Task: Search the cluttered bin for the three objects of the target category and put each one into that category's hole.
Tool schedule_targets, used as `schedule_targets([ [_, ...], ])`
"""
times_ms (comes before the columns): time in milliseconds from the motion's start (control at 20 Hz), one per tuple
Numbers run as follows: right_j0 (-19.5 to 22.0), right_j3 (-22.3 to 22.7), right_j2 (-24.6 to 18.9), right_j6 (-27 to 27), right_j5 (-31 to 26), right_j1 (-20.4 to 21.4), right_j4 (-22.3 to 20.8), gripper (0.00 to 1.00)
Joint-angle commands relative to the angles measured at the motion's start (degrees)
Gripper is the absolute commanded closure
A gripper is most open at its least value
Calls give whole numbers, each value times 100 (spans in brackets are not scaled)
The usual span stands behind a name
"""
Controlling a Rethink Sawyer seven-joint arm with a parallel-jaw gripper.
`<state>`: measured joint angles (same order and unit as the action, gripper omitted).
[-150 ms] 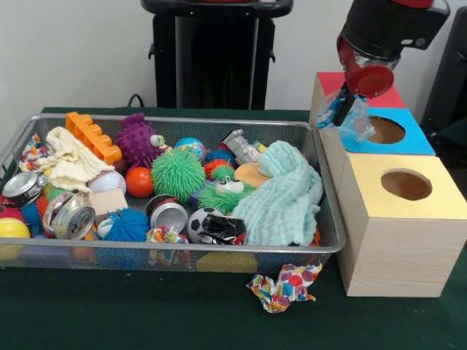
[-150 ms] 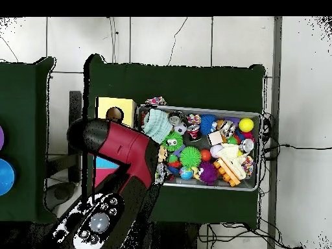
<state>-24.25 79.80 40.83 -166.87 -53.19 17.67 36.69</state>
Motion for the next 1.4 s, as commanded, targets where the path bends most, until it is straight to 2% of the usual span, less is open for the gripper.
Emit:
schedule_targets([
  [50,81,-243,-711,-1646,151,-575,261,100],
  [350,126,-37,-706,-1376,142,-378,231,100],
  [1000,139,119,-775,-1263,182,-212,283,100],
  [1400,-10,116,-817,-1507,145,-183,454,100],
])
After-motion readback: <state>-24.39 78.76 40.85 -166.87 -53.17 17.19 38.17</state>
